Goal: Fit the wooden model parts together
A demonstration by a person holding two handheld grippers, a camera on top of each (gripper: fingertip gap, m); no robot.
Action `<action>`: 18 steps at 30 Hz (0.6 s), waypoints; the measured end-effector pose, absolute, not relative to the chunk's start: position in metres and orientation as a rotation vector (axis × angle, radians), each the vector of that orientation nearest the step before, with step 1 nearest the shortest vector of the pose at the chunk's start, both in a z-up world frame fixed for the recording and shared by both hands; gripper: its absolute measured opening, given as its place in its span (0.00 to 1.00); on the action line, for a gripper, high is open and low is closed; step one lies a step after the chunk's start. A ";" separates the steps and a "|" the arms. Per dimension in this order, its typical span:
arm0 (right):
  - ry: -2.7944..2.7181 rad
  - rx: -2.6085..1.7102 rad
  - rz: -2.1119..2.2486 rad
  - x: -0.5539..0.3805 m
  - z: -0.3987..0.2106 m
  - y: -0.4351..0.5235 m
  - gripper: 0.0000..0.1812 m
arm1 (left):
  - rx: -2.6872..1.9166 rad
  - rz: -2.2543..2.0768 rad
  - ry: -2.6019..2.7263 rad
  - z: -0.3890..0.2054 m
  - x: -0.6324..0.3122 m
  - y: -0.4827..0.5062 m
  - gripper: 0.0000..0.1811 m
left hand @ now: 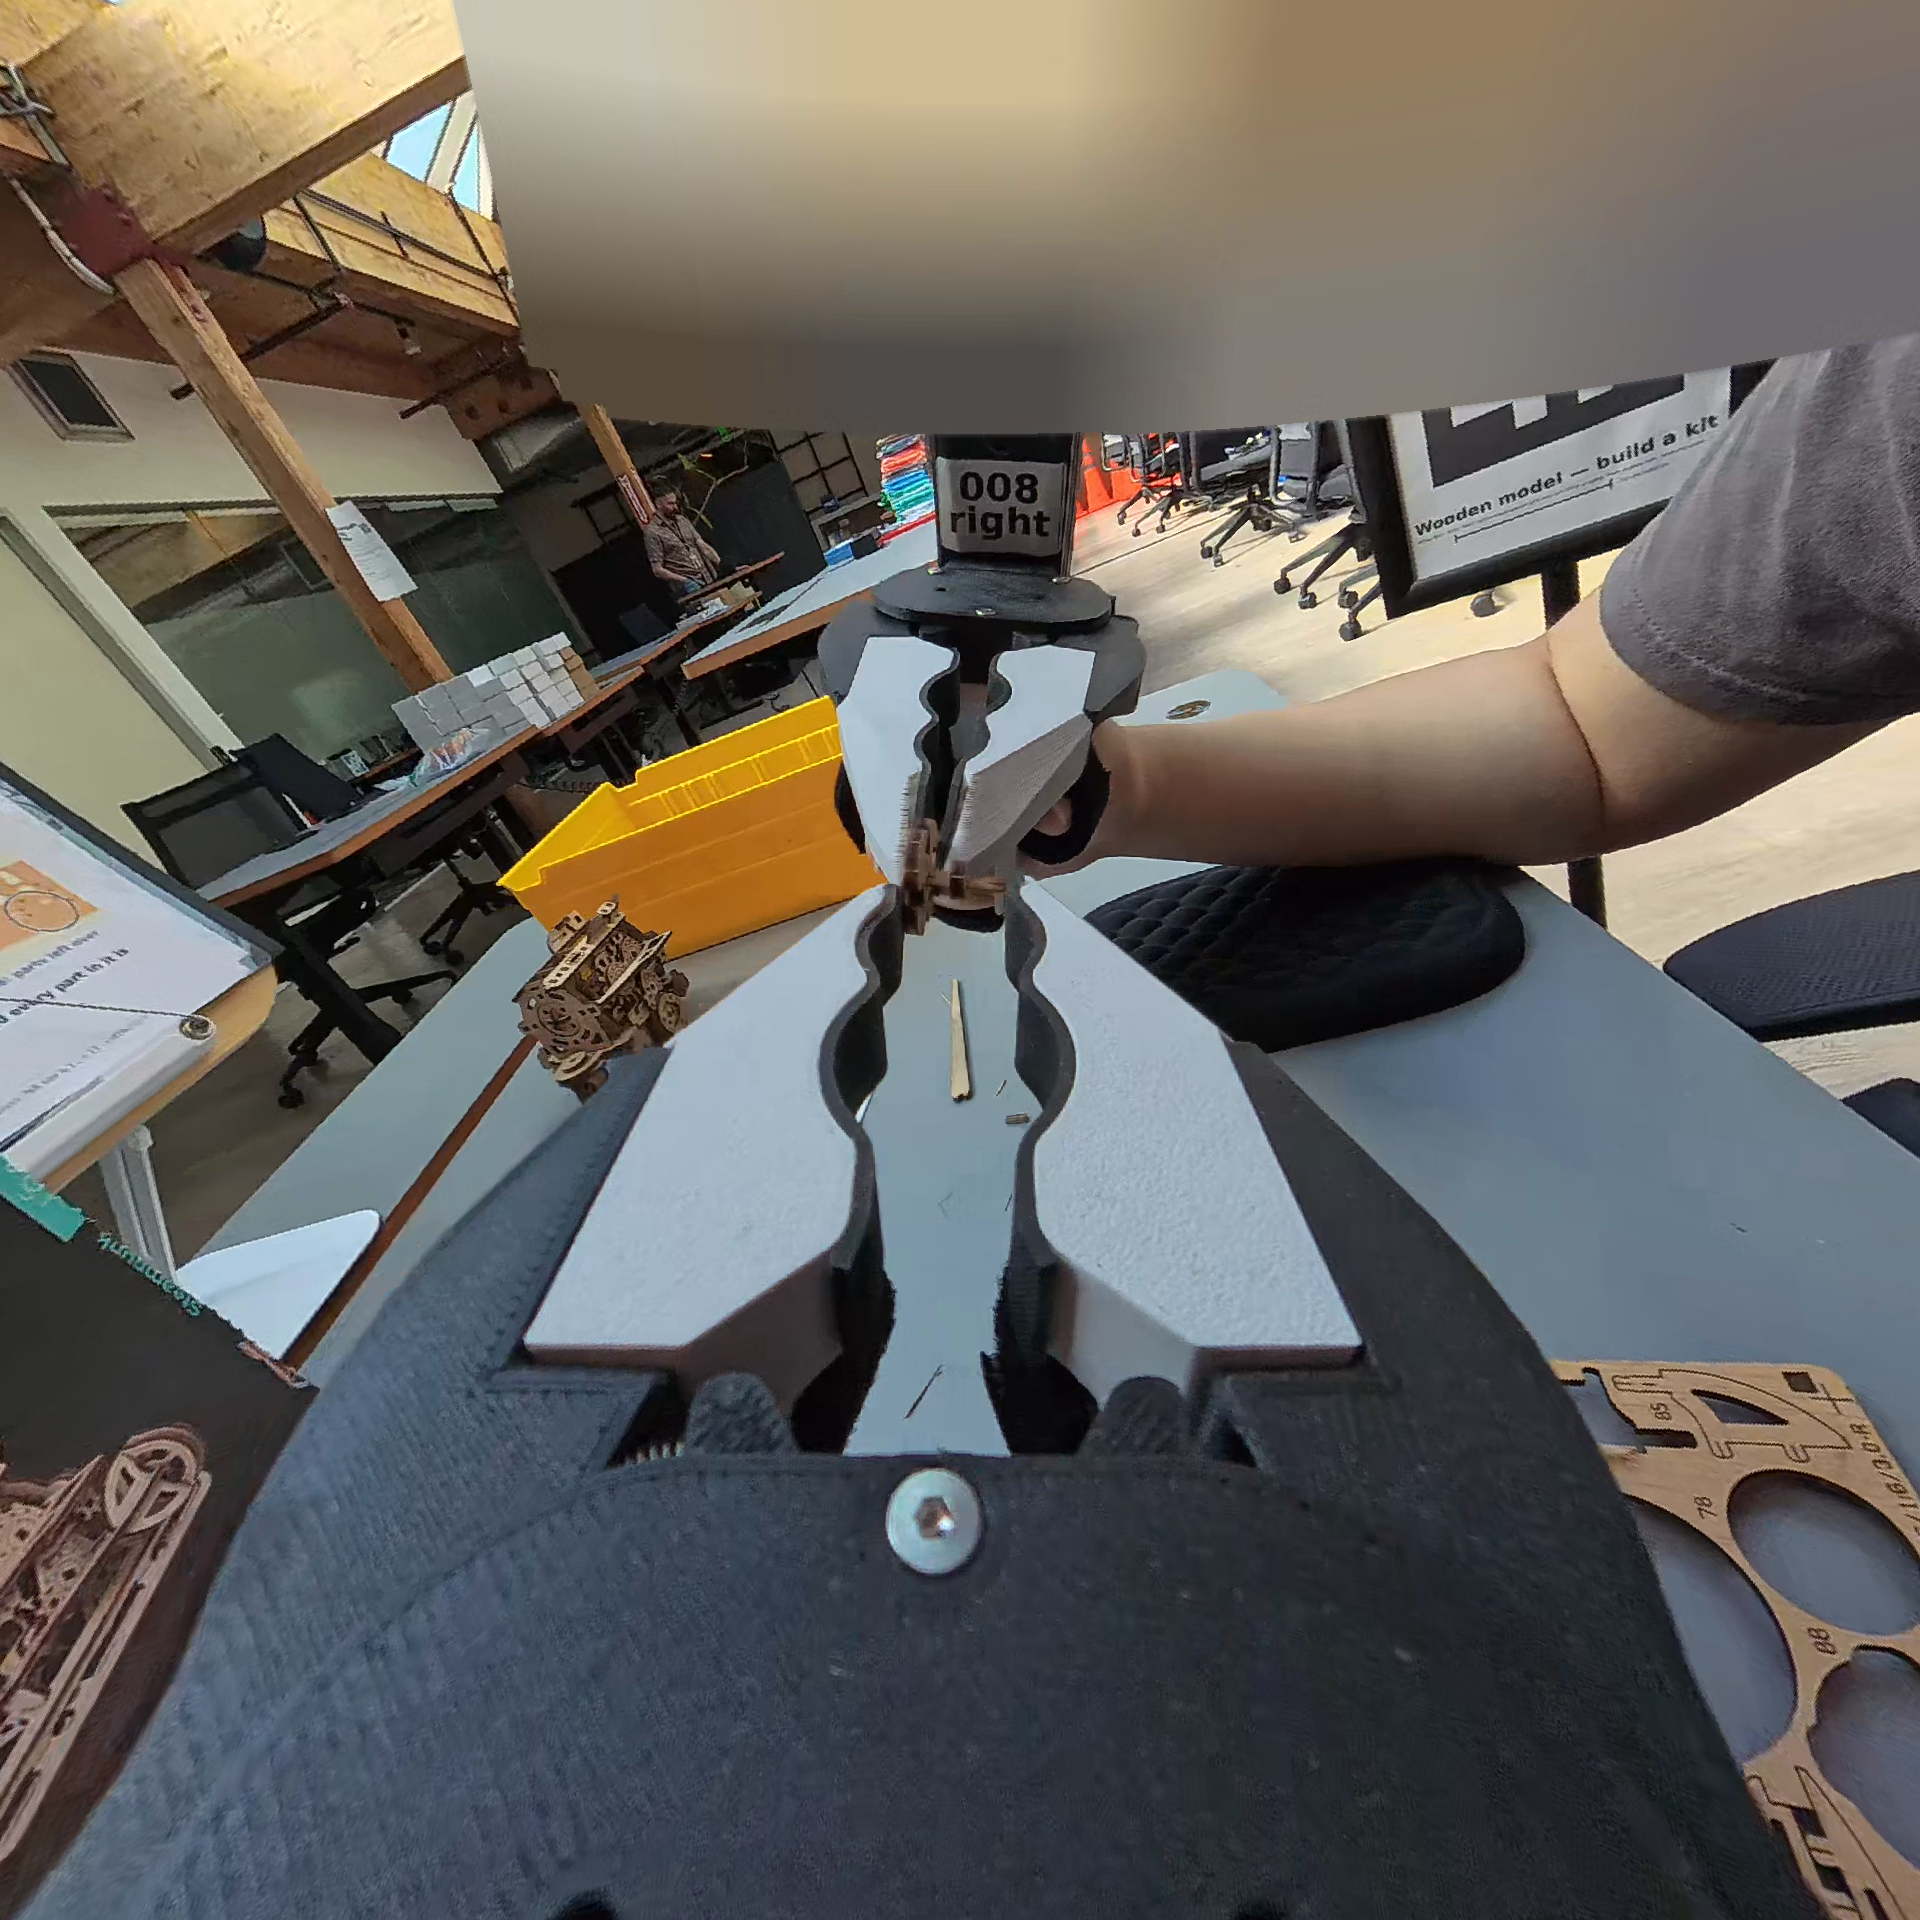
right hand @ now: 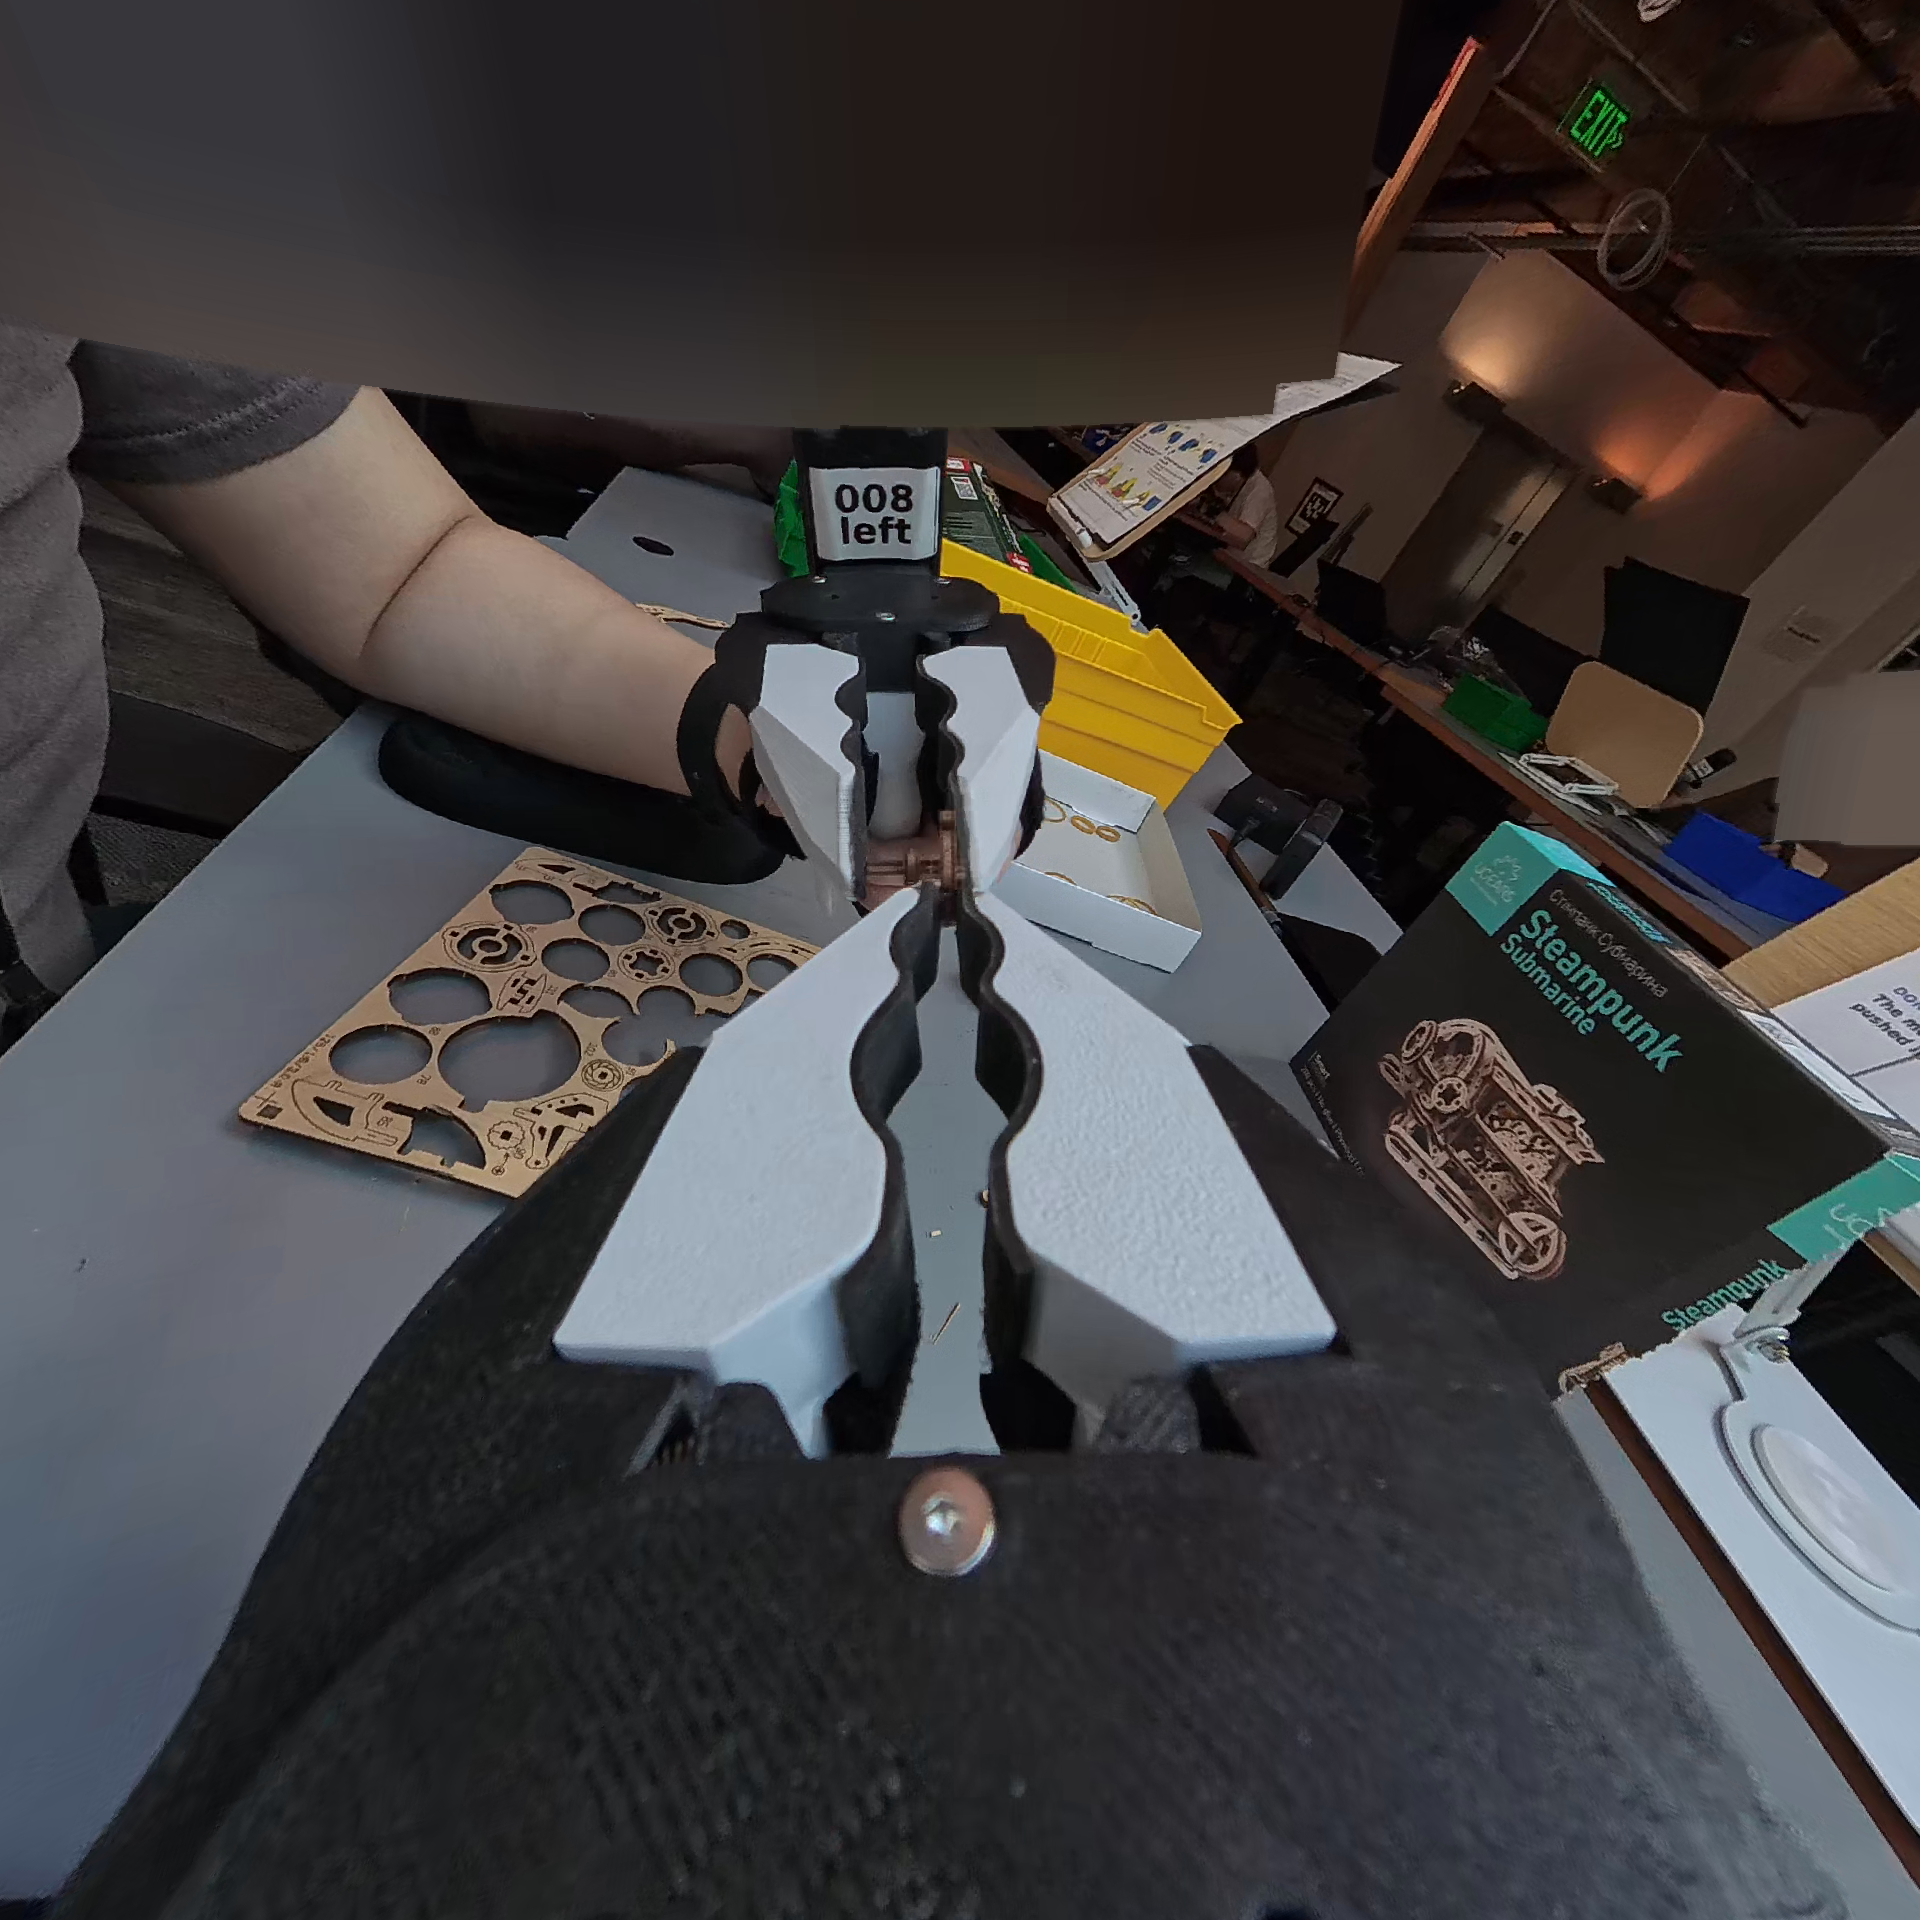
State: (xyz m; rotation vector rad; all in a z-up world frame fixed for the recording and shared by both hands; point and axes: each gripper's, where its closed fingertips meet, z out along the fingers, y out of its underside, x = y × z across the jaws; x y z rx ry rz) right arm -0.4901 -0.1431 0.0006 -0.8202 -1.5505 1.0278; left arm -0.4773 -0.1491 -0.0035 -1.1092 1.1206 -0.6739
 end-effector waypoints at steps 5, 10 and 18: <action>-1.550 -0.843 1.049 -0.489 -0.001 -0.140 0.01 | -1.124 -0.692 1.101 -0.002 -0.486 -0.145 0.05; -1.557 -0.847 1.044 -0.489 -0.002 -0.139 0.01 | -1.122 -0.684 1.109 -0.002 -0.486 -0.145 0.06; -1.587 -0.856 1.006 -0.492 -0.010 -0.139 0.01 | -1.126 -0.650 1.140 -0.008 -0.484 -0.145 0.06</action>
